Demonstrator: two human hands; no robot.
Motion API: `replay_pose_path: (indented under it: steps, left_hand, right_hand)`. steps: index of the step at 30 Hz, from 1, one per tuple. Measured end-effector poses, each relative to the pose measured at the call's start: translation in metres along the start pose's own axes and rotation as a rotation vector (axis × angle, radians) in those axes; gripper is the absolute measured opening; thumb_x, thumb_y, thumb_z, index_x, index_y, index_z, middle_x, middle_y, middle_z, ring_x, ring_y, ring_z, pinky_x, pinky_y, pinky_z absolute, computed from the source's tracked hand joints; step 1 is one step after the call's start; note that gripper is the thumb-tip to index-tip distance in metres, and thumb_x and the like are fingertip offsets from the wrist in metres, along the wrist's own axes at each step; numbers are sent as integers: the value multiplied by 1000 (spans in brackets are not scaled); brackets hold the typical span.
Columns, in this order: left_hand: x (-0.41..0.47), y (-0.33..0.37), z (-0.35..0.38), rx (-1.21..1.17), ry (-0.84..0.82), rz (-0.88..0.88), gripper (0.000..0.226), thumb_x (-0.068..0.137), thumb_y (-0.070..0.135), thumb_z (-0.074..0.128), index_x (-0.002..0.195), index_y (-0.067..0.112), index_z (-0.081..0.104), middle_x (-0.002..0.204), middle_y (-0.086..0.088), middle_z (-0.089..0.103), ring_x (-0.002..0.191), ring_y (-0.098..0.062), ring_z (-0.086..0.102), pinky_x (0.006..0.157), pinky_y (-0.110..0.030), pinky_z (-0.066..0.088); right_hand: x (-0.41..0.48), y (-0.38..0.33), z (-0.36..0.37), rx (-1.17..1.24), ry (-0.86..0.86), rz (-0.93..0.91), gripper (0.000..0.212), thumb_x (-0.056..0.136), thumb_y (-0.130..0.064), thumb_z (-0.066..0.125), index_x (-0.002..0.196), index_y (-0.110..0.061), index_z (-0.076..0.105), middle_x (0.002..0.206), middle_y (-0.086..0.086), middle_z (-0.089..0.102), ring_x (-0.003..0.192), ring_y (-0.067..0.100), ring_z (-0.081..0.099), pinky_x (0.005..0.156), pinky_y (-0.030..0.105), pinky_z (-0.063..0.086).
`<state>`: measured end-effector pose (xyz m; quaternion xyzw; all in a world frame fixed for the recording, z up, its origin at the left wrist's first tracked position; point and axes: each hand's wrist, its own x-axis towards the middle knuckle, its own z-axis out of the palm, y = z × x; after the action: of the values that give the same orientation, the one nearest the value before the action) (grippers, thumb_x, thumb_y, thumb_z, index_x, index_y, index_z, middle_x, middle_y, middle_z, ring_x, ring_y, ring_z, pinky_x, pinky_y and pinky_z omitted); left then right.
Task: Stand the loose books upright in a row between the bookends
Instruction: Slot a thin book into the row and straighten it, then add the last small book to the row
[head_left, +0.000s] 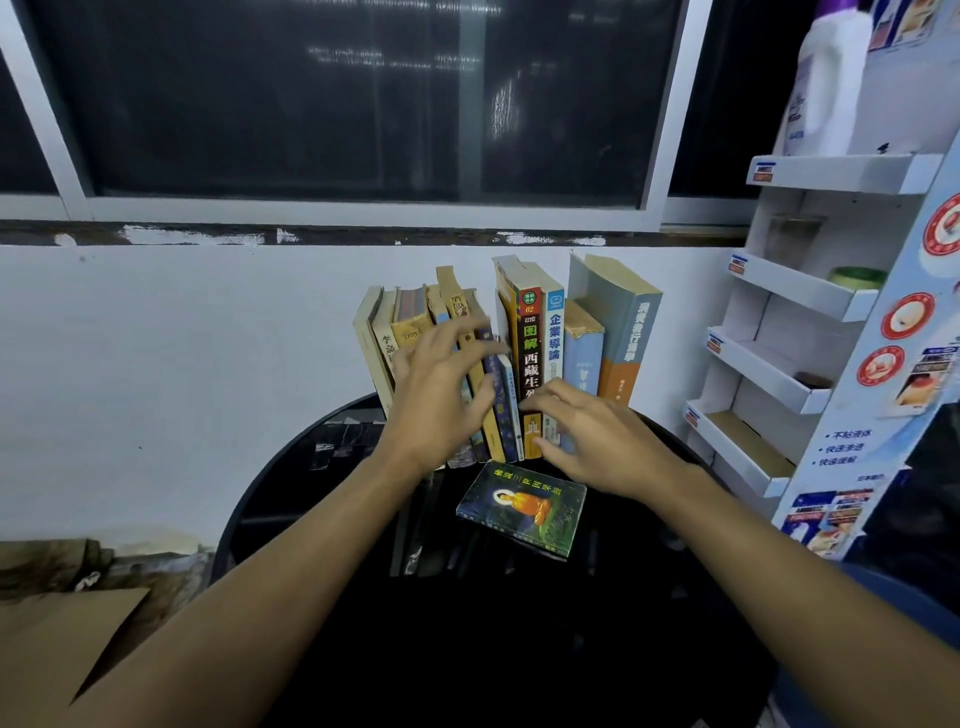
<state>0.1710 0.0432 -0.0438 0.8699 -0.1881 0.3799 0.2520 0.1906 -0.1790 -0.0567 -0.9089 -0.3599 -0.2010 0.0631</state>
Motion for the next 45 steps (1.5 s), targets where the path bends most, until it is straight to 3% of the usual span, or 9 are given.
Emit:
replay_pose_path:
  steps: [3,8,13,17,24,30,33,38,45]
  left_hand:
    - [-24,1,4,-98,-160,-11,25,97,20,65,120,25,70,131,11,60,126,-9,51,111,-45,38]
    - [-63,-9,13,-86,-368,-140,27,96,27,68,123,26,68,121,9,64,109,-7,57,101,-38,50]
    - [-86,-25,16,48,-503,-305,59,86,65,66,137,35,59,135,16,62,126,-9,53,107,-44,46]
    - [-93,-29,19,134,-611,-371,81,77,78,64,144,34,52,141,13,58,134,-14,47,108,-48,41]
    - [-92,-26,26,-30,-593,-408,63,82,59,76,138,36,59,132,20,64,127,-7,56,109,-49,43]
    - [-96,-22,27,-243,-483,-463,56,84,29,83,136,24,63,125,10,70,118,-4,63,109,-28,48]
    - [-91,-16,24,-408,-419,-539,51,85,13,82,133,18,65,111,8,75,106,-6,70,102,-27,54]
    - [-89,-11,23,-483,-351,-601,50,83,11,83,130,19,68,124,13,68,107,-3,67,89,-14,55]
    - [-80,-2,20,-836,-209,-814,54,74,13,89,124,7,69,115,-5,76,109,-9,71,86,-23,59]
  right_hand:
    - [-17,0,7,29,-79,50,43,98,-43,55,138,-26,51,126,-9,49,107,11,57,81,34,55]
    - [-39,-6,17,137,-242,111,47,97,-53,54,136,-26,53,125,-7,49,117,11,47,96,32,45]
    - [-56,-10,29,219,-305,225,68,88,-71,53,142,-29,49,133,-9,44,126,11,37,105,37,42]
    - [-63,-13,35,239,-353,264,87,77,-83,52,147,-33,41,138,-7,37,128,14,34,106,40,42]
    - [-61,-18,37,308,-354,291,86,79,-77,59,149,-30,38,139,-6,38,128,13,30,106,40,41]
    - [-62,-16,38,419,-311,333,80,80,-69,66,147,-33,40,133,-11,40,126,8,30,108,39,39]
    - [-63,-14,38,453,-290,342,80,80,-65,69,147,-33,40,132,-12,40,127,7,29,110,37,37]
    - [-63,-12,34,463,-320,329,80,80,-63,70,148,-33,40,136,-11,37,129,8,28,110,31,33]
    - [-64,-8,28,601,-329,330,82,79,-61,73,149,-36,36,139,-17,32,136,7,29,117,39,33]
